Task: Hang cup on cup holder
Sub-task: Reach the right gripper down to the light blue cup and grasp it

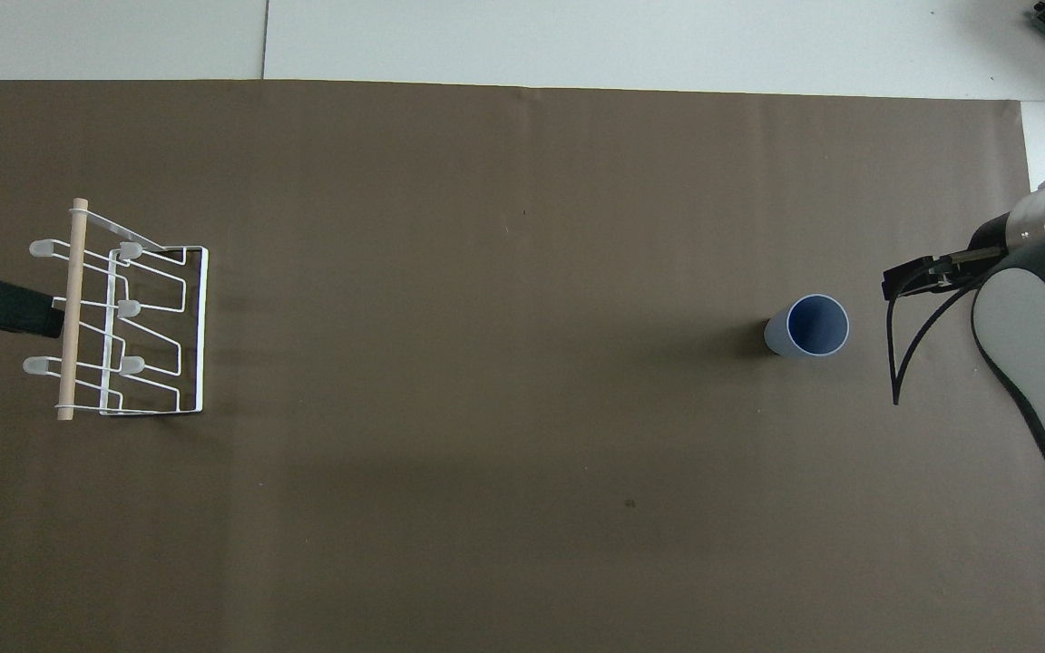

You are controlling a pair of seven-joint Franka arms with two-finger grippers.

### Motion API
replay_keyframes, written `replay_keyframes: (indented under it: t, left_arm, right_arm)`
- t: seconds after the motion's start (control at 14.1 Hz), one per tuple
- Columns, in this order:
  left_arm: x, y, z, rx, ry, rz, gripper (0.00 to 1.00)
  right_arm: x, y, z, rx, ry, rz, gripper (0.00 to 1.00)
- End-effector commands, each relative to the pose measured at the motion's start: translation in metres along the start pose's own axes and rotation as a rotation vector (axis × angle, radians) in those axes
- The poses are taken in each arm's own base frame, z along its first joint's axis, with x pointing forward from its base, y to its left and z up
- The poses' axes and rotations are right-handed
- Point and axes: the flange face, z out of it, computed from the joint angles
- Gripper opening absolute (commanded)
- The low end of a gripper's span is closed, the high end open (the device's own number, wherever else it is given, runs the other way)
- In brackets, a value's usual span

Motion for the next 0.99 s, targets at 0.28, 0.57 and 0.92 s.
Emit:
replay_keyframes:
  t: [0.28,0.57,0.92]
  left_arm:
    - [-0.006,0.004,0.002,-0.005,0.005,0.013,1.0]
    - [-0.007,0.002,0.001,-0.006,0.003,0.007,1.0]
    - [-0.008,0.002,0.002,-0.006,-0.008,0.003,1.0]
  right_arm:
    - [-0.022,-0.013,0.061,0.073,0.037,-0.075,1.0]
    - [-0.022,-0.023,0.074,0.068,0.049,-0.085,1.0]
    - [-0.021,-0.028,0.083,0.063,0.06,-0.117,0.86]
